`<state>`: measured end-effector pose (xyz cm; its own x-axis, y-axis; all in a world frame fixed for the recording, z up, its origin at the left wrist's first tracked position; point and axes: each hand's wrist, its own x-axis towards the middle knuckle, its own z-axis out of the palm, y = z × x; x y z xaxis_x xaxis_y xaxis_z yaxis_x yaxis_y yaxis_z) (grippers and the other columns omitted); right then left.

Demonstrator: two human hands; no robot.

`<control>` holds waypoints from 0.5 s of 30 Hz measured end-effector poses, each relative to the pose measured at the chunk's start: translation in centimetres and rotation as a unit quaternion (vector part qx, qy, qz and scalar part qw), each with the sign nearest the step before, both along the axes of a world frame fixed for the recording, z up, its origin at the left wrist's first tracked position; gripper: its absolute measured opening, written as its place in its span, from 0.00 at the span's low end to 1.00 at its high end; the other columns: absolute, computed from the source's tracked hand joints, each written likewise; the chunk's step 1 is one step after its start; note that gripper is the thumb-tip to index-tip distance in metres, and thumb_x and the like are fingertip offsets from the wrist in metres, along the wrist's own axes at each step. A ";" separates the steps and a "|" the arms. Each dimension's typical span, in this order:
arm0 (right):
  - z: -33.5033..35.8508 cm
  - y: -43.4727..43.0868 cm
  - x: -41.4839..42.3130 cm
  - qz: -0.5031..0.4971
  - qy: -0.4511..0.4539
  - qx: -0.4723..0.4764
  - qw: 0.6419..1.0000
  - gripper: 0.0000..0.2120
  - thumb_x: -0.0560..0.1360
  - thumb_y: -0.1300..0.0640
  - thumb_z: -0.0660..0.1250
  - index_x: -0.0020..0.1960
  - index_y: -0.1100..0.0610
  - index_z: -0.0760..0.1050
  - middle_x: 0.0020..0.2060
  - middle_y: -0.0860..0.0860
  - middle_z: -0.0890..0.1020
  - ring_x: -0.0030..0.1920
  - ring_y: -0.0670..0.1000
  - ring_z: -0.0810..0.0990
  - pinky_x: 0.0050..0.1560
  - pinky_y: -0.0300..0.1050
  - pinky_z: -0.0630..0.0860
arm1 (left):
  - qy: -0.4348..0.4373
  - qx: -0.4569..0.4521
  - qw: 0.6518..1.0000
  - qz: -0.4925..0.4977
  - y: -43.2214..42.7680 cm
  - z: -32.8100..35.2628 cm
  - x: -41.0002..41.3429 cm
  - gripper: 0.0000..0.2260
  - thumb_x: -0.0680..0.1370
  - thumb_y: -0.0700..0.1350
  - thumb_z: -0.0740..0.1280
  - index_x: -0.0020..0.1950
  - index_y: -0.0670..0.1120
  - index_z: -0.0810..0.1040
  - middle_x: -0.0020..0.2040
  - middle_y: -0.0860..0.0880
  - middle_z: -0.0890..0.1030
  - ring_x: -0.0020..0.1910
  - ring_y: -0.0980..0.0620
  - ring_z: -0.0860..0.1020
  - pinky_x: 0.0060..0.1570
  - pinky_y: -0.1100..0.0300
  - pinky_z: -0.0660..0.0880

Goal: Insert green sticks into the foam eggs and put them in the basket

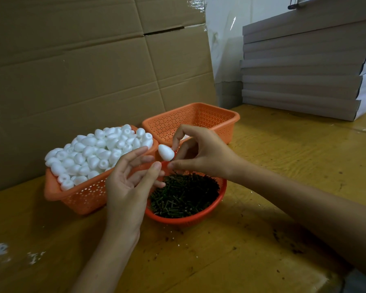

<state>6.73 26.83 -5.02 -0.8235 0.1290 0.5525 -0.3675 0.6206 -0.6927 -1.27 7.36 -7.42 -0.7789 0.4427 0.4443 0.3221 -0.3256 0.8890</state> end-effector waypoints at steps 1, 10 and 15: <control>0.2 0.5 0.0 -0.039 0.010 0.013 0.999 0.15 0.72 0.60 0.81 0.52 0.58 0.77 0.37 0.51 0.88 0.39 0.47 0.88 0.46 0.51 0.86 | -0.002 0.000 1.000 0.006 0.0 -0.1 0.0 0.20 0.72 0.49 0.76 0.63 0.50 0.83 0.55 0.51 0.86 0.48 0.46 0.88 0.40 0.59 0.84; 1.0 5.7 -0.3 -0.298 0.043 0.106 0.948 0.05 0.73 0.51 0.80 0.47 0.50 0.87 0.36 0.39 0.85 0.36 0.36 0.84 0.42 0.40 0.84 | -0.005 -0.006 1.000 0.005 0.1 0.1 0.1 0.14 0.75 0.50 0.73 0.58 0.47 0.83 0.53 0.53 0.85 0.44 0.47 0.87 0.37 0.59 0.83; 0.2 6.5 -0.8 -0.337 0.039 0.155 0.928 0.04 0.74 0.49 0.79 0.47 0.47 0.87 0.37 0.38 0.83 0.36 0.31 0.79 0.42 0.30 0.76 | 0.000 -0.012 1.000 0.003 0.1 0.1 0.1 0.05 0.79 0.46 0.72 0.54 0.48 0.83 0.55 0.50 0.85 0.43 0.47 0.86 0.36 0.60 0.82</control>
